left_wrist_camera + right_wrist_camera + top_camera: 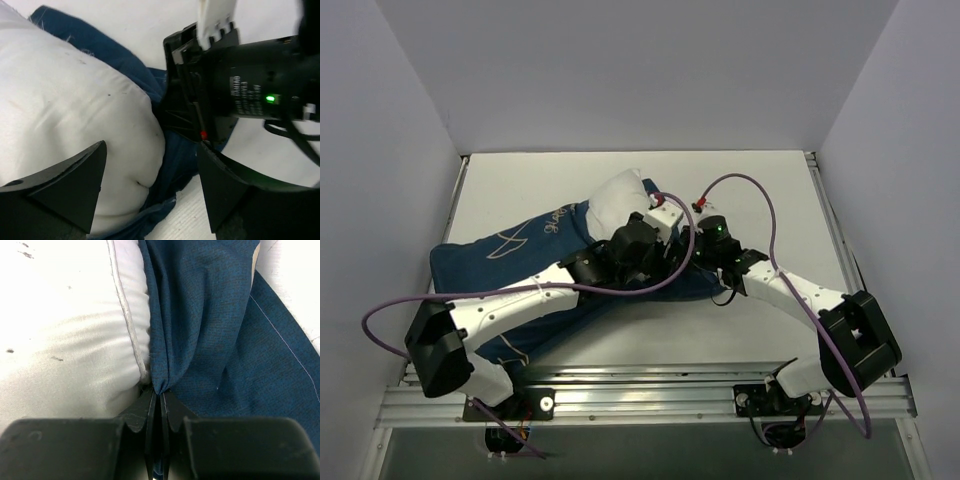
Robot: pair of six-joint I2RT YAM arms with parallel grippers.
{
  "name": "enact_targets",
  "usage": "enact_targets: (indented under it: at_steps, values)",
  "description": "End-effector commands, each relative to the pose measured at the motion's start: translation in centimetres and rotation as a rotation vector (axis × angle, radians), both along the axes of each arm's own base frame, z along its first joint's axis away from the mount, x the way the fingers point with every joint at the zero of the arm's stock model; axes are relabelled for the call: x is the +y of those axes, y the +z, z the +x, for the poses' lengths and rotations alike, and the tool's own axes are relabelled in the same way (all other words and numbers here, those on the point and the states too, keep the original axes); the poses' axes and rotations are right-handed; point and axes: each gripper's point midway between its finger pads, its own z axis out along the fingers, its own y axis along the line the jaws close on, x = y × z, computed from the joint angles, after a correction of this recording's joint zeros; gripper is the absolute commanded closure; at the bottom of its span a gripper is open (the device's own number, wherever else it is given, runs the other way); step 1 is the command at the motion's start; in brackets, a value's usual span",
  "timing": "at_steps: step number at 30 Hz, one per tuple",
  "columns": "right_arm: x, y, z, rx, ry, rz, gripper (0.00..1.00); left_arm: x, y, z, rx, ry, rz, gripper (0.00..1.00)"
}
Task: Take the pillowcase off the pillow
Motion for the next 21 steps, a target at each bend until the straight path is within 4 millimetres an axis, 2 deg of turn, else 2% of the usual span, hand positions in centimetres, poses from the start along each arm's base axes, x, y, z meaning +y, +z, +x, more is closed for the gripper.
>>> enact_targets:
  at_steps: [1,5,6,8,12,13,15,17,18,20,21]
  values:
    - [0.2,2.6,0.6,-0.060,0.014,0.022,1.00,0.1,-0.8,2.4,-0.059,0.106,0.027,0.19]
    - [0.2,2.6,0.4,-0.058,0.017,0.027,1.00,0.6,-3.4,4.1,-0.073,0.174,0.128,0.15]
    - [0.2,3.0,0.3,-0.066,0.016,0.034,1.00,0.6,-4.6,4.4,-0.060,0.183,0.155,0.14]
    - [0.2,3.0,0.1,-0.067,0.017,0.038,1.00,0.6,-5.8,4.6,-0.041,0.186,0.179,0.12]
    - [0.0,3.7,0.0,-0.082,0.012,0.045,1.00,1.4,-9.9,4.7,0.032,0.220,0.254,0.10]
    - [-0.1,3.7,-0.1,-0.083,0.013,0.042,1.00,1.7,-10.7,4.6,0.048,0.230,0.272,0.10]
    - [-0.1,4.0,-0.1,-0.089,0.014,0.044,1.00,2.4,-12.4,4.4,0.080,0.258,0.292,0.16]
    - [-0.1,4.2,-0.1,-0.094,0.014,0.047,1.00,3.2,-13.4,4.6,0.103,0.288,0.300,0.28]
    - [-0.1,4.3,-0.1,-0.096,0.014,0.047,1.00,3.5,-13.8,4.7,0.108,0.295,0.301,0.44]
    - [-0.1,4.3,-0.2,-0.096,0.012,0.047,1.00,3.9,-13.8,4.9,0.114,0.310,0.291,0.65]
    - [-0.2,4.1,-0.2,-0.094,0.010,0.044,1.00,3.9,-13.6,5.0,0.114,0.314,0.283,0.89]
